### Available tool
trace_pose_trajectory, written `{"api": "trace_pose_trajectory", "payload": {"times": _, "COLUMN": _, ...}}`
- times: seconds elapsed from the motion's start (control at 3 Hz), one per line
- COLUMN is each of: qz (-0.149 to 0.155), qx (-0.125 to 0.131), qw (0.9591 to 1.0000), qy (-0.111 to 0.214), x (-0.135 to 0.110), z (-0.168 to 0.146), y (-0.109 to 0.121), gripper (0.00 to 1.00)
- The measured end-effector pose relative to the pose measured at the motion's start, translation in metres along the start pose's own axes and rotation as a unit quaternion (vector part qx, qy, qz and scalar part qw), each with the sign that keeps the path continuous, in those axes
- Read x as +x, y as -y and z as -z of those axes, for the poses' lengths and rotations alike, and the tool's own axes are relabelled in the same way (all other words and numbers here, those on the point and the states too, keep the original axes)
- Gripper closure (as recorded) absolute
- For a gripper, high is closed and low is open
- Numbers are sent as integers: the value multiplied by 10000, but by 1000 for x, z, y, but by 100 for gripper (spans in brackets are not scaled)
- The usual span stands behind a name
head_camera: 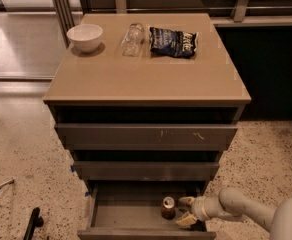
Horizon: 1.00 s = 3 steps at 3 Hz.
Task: Pick coke can from bottom drawer and place on counter
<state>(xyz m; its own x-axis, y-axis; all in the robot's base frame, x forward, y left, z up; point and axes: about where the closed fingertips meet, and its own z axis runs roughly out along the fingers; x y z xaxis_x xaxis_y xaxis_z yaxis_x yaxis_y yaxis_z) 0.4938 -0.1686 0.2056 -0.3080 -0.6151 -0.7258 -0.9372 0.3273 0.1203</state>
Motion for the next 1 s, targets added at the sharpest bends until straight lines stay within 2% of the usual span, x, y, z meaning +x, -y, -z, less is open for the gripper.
{"api": "trace_pose_trajectory", "payload": {"times": 0.33, "qz": 21, "qx": 6, "qw": 10000, "qy": 59, "x": 4, "z": -8, "y": 4, "gripper": 19}}
{"api": "trace_pose_trajectory", "payload": {"times": 1.0, "qz": 226, "qx": 122, "qw": 9991, "qy": 349, "x": -1, "z": -25, "y": 16, "gripper": 20}}
